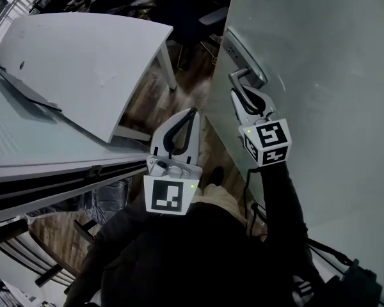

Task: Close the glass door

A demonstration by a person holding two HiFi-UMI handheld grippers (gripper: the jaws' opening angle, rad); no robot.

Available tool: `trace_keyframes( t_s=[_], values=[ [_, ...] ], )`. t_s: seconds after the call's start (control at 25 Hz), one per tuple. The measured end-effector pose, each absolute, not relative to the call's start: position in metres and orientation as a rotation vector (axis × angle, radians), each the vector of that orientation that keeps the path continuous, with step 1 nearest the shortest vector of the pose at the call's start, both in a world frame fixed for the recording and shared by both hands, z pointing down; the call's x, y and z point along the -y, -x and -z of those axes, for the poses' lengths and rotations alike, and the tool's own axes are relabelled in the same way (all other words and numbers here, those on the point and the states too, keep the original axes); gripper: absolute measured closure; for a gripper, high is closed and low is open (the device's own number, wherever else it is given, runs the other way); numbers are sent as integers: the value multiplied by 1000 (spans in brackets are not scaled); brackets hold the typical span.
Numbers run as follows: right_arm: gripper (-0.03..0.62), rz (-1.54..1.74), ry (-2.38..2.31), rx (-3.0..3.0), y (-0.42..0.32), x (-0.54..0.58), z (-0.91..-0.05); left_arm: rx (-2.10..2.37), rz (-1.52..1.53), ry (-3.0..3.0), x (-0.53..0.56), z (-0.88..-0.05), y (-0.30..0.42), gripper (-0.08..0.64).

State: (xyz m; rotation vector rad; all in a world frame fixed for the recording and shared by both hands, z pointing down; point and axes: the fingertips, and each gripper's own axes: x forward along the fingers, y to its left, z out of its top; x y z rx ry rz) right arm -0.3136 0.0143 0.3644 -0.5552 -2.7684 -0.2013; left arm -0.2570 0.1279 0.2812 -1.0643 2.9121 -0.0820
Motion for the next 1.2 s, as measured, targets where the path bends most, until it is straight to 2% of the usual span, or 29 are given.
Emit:
trace_keyframes(
  t_s=[0.76,1.2],
  values=[
    [534,228,854,2705,230,-141,-359,-3079,117,608,-234,-284,140,563],
    [532,237,957,2681,184,-201,-367,-3048,65,619,-295,-288,116,563]
  ],
)
